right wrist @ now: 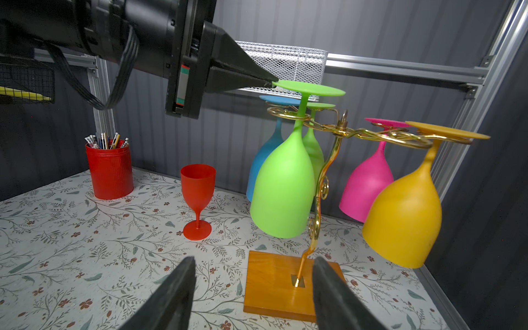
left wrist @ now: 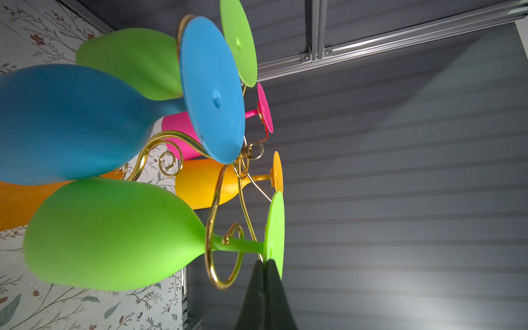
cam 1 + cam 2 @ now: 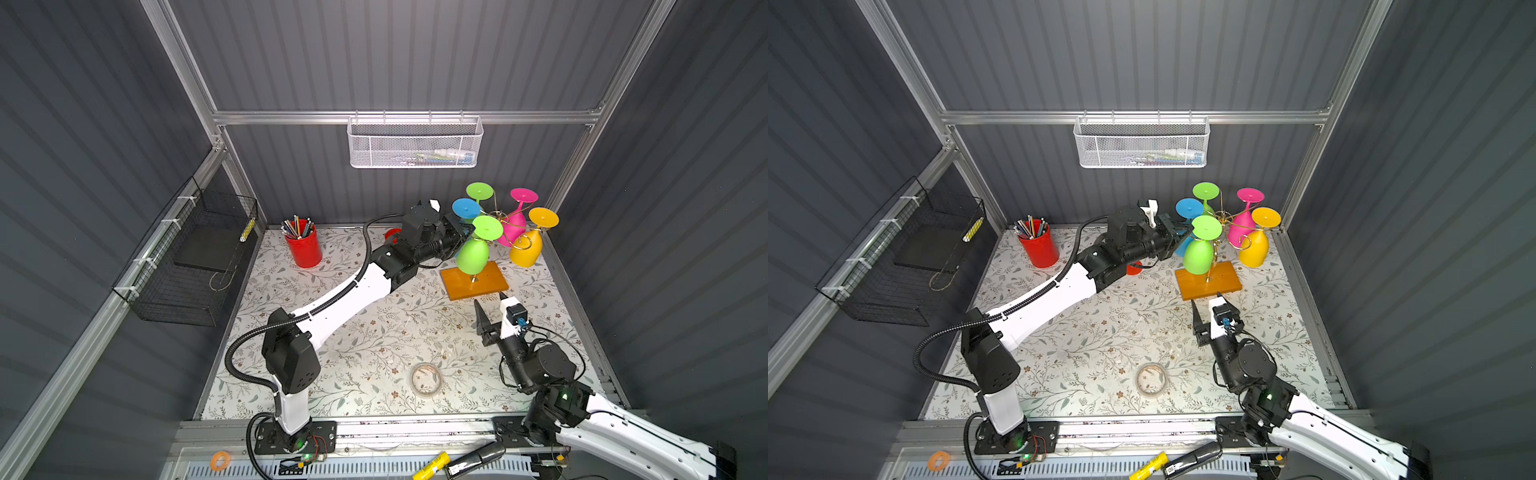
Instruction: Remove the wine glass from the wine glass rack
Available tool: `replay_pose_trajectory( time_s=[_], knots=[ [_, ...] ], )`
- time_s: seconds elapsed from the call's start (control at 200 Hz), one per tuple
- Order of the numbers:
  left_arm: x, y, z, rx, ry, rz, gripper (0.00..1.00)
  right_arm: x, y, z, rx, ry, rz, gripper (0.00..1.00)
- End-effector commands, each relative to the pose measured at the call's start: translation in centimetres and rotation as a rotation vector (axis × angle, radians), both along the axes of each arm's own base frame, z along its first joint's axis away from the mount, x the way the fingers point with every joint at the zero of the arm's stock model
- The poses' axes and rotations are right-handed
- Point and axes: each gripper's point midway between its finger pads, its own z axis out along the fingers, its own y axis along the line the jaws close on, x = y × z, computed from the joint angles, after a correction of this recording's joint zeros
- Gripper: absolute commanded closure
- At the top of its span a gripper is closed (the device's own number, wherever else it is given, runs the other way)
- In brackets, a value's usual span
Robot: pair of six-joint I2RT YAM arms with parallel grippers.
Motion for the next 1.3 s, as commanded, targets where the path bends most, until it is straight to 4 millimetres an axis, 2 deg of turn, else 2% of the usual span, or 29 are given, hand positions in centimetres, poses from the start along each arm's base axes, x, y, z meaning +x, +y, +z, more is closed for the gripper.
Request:
replay_pose_trajectory(
  time_s=[0.0,0.26,0.495,0.755,1.296],
  knots=[
    [0.1,-0.2,1.4,-0.006,-0.046,0.006,1.00,0.0,-0.5,-0.4,0.009,0.012,-0.019,0.35],
    [0.2,-0.2,1.1,0.013,-0.052,0.013,1.00,0.0,-0.6,-0.6,0.009,0.017,-0.021,0.35],
    [-0.5,0.8,0.8,0.016,-0.048,0.015,1.00,0.0,-0.6,-0.7,0.011,0.017,-0.020,0.35],
    [-1.1,2.1,1.3,0.021,-0.070,0.031,1.00,0.0,-0.5,-0.8,0.013,0.018,-0.017,0.35],
    [0.4,4.2,1.8,0.011,-0.076,0.075,1.00,0.0,-0.5,-0.8,0.017,0.023,-0.015,0.35]
  ],
)
